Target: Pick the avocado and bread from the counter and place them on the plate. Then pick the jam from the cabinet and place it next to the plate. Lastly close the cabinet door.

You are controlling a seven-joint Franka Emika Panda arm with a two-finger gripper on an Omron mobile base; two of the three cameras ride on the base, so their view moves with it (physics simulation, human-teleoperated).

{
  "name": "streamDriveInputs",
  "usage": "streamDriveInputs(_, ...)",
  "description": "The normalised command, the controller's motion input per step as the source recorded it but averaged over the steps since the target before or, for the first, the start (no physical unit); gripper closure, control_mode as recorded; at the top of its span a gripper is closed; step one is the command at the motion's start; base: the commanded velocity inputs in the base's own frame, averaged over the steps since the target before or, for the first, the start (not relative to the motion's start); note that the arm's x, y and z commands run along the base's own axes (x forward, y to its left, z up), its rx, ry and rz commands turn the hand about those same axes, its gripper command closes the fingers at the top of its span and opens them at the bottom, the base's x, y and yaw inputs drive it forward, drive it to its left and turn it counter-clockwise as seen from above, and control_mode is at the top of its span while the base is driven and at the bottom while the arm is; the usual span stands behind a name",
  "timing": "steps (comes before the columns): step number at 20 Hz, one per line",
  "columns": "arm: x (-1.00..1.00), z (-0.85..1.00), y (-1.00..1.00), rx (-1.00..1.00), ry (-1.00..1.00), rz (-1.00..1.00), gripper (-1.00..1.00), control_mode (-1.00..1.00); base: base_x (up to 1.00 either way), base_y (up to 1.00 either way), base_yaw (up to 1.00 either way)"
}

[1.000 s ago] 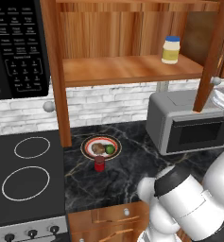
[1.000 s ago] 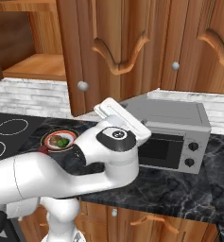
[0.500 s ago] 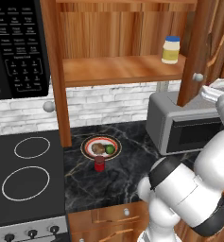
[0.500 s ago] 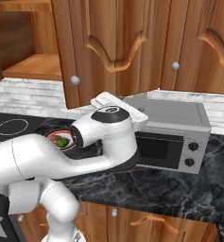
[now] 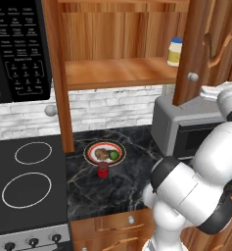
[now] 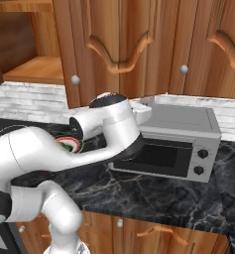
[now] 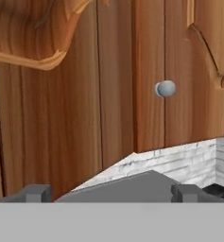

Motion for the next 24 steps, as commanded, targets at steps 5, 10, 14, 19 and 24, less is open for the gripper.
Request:
streamDriveInputs(5,0.21,1.00,0.34,0.00,0.25,0.14,-1.00,-1.00,0.00,0.00,0.00)
streamDriveInputs(10,0.37,0.98,0.38,0.00,0.23,0.13,-1.00,-1.00,0.00,0.00,0.00)
streamDriveInputs(14,0.44,0.83,0.31,0.00,0.21,0.13,-1.00,-1.00,0.00,0.00,0.00)
streamDriveInputs(19,0.56,0.47,0.23,0.00,0.06,0.11,-1.00,-1.00,0.00,0.00,0.00)
streamDriveInputs(24,0.63,0.30,0.18,0.00,0.00,0.10,-1.00,-1.00,0.00,0.00,0.00)
